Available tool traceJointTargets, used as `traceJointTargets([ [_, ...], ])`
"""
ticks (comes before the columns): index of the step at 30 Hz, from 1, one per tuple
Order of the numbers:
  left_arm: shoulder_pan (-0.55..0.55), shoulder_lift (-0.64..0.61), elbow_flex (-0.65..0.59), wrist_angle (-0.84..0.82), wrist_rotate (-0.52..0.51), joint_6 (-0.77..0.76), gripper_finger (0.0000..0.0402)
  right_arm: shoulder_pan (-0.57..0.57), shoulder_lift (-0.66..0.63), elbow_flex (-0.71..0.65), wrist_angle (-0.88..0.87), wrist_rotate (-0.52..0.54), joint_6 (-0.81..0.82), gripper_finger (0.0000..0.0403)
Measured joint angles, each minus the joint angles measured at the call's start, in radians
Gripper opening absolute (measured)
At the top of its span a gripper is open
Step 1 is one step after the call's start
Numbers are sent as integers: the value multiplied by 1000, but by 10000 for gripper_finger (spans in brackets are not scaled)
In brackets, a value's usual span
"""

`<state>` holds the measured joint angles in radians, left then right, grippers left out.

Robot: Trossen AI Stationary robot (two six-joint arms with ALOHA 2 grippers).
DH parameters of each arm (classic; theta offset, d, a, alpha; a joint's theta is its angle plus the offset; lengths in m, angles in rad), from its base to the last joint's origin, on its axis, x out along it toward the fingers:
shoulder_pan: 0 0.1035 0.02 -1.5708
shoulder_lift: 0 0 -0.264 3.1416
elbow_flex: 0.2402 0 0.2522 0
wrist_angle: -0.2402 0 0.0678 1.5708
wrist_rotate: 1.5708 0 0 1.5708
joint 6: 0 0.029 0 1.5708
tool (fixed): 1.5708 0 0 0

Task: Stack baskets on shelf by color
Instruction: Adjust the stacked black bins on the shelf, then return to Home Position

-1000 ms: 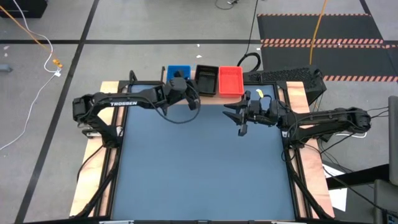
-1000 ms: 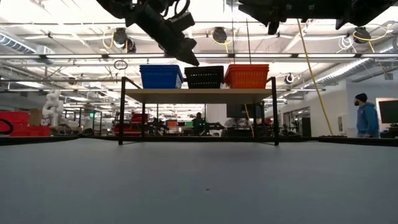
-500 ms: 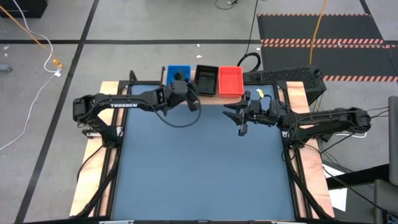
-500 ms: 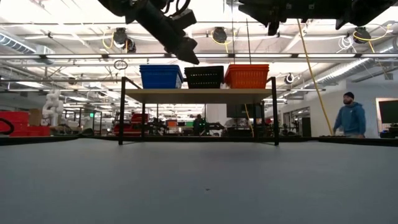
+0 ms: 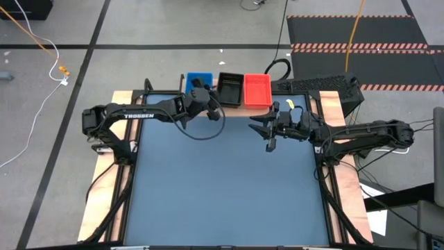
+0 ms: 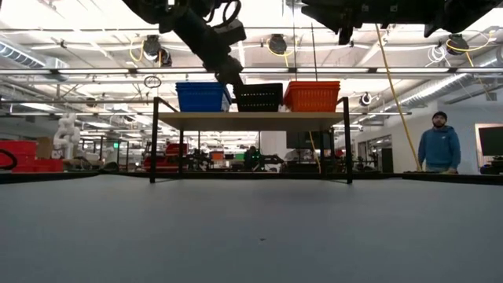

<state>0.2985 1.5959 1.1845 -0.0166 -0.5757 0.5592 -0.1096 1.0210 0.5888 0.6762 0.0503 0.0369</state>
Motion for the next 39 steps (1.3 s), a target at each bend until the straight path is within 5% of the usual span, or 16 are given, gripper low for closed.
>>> traceJointTargets([
  [15, -55, 19, 0, 25, 15, 58, 189, 0, 0, 0, 0, 0, -3, 130],
  [32, -90, -5, 0, 45, -197, 147, 189, 0, 0, 0, -15, 0, -9, 130],
  [36, -123, -76, -1, 4, -244, 49, 188, 0, 0, 0, -35, 0, -24, 130],
  [39, -131, -177, -3, -135, -105, -141, 186, 0, -3, 0, -71, -7, -30, 126],
])
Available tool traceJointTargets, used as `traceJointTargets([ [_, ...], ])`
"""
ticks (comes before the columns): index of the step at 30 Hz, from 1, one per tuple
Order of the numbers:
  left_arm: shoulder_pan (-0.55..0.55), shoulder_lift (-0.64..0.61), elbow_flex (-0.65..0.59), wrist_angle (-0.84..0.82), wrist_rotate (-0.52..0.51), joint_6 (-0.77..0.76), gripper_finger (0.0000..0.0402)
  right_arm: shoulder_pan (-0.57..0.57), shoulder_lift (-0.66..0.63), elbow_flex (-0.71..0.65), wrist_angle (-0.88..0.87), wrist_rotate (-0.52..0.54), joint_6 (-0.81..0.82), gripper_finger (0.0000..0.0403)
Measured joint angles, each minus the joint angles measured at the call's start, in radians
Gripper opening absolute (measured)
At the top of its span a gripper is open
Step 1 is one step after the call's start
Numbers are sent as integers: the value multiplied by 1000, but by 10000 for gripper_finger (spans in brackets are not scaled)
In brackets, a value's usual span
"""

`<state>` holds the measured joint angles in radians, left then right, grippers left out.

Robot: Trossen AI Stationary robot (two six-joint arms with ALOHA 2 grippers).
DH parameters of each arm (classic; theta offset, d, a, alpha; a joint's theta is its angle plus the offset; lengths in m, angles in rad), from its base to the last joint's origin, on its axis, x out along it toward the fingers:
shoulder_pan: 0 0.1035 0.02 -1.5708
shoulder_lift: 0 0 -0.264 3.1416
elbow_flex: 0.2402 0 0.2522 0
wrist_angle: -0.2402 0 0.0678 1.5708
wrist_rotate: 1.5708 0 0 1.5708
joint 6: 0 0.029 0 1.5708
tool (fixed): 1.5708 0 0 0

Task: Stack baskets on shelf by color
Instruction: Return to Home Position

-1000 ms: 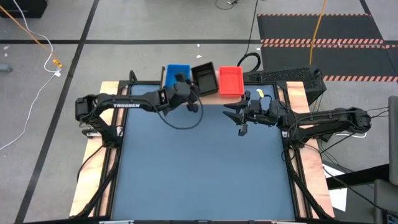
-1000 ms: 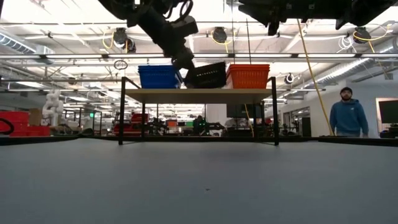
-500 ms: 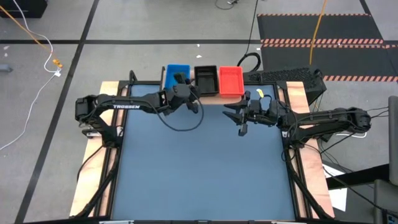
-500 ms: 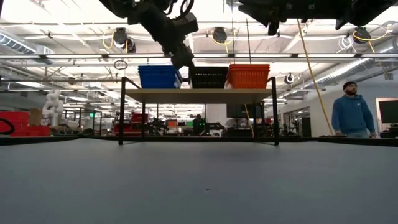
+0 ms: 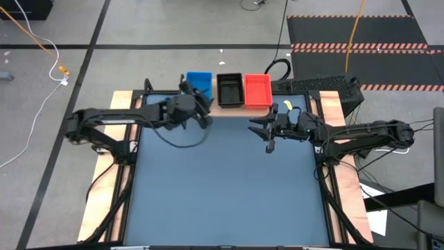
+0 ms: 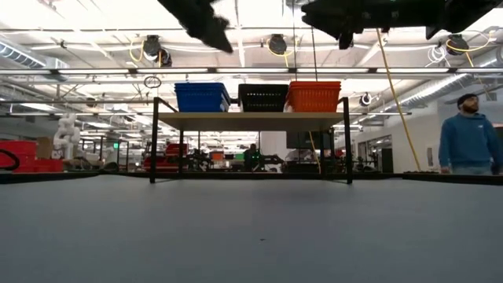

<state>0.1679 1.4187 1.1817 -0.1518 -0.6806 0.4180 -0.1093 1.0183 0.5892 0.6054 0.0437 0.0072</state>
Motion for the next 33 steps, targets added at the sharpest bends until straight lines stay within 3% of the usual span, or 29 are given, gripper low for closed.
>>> traceJointTargets([
  [5, 11, -182, -126, -48, 294, -171, 144, 0, -52, -1, -175, -58, -36, 67],
  [9, -31, -340, -286, -20, 334, -191, 89, 0, -166, 0, -314, -90, -77, 8],
  [12, -55, -469, -392, -34, 340, -193, 47, 0, -273, -4, -468, -207, -97, 10],
  [15, -60, -600, -496, -6, 384, -212, 10, 10, -374, -68, -480, -257, -76, 3],
  [23, -52, -858, -730, 80, 422, -280, 18, 18, -639, -325, -284, -257, -73, 3],
  [33, -51, -1101, -957, 103, 419, -391, 11, 18, -899, -469, -323, -258, -20, 1],
])
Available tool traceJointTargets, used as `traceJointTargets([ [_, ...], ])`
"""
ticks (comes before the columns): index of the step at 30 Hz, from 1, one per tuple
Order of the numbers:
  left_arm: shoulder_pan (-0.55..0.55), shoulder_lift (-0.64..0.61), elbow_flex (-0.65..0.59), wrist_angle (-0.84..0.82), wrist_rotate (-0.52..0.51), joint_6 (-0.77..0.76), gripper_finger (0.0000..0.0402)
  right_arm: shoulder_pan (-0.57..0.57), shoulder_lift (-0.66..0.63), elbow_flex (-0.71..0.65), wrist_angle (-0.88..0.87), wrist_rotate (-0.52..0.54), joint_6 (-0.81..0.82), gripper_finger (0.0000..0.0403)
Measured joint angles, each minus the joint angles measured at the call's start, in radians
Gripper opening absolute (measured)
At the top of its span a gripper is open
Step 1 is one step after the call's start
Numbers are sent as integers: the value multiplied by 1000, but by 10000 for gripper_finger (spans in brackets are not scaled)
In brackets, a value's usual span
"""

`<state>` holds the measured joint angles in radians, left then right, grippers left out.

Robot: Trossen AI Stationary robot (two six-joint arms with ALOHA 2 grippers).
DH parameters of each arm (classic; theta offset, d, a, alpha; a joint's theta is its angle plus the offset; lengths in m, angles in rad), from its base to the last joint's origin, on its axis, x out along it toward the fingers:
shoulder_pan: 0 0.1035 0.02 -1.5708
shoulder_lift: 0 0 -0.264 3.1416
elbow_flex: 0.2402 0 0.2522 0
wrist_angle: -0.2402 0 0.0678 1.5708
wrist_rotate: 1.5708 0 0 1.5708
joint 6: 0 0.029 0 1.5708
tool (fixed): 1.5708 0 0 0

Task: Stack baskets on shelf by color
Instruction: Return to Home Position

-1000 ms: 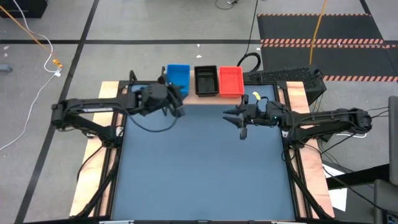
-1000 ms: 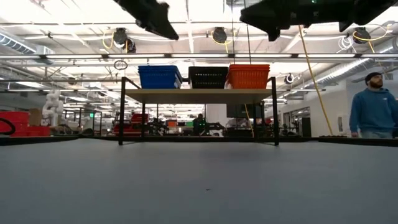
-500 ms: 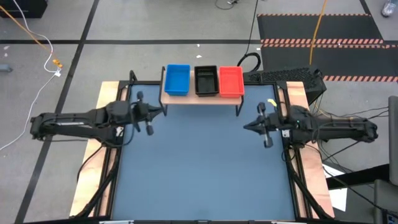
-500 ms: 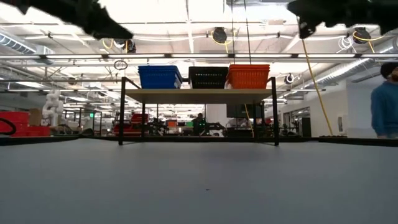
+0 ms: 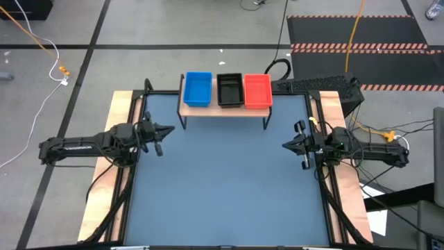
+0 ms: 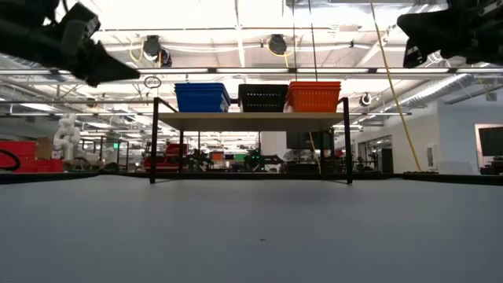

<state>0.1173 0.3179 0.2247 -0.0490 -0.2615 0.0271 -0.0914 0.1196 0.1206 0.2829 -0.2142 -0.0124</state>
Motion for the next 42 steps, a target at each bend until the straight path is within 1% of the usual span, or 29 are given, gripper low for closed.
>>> traceJointTargets([
  [5, 0, -108, -91, 3, 0, -20, 11, 0, -61, -57, -3, 6, -6, 1],
  [6, 0, -126, -110, 5, 1, -25, 7, 0, -66, -70, -5, 25, -8, 1],
  [8, 0, -163, -160, 21, 21, -33, 4, 0, -70, -101, 26, 102, 7, 1],
  [9, 0, -179, -193, 42, 37, -44, 4, 0, -71, -101, -8, 145, 16, 1],
  [10, 2, -181, -215, 97, 65, -56, 6, 0, -64, -101, -30, 176, 25, 1],
  [12, 5, -165, -215, 124, 137, -62, 10, 0, -52, -101, -86, 213, 27, 1],
  [17, 6, -166, -215, 128, 180, -87, 3, 1, -45, -102, -66, 212, 31, 0],
  [20, 5, -166, -215, 136, 202, -124, 12, 1, -43, -103, -75, 213, 31, 0],
  [23, 5, -165, -215, 134, 201, -153, 26, 1, -44, -103, -70, 213, 29, 0],
  [27, 6, -166, -215, 134, 201, -154, 36, 1, -44, -104, -70, 213, 28, 0],
  [42, 6, -166, -215, 135, 200, -155, 37, 1, -44, -106, -71, 213, 27, 0],
])
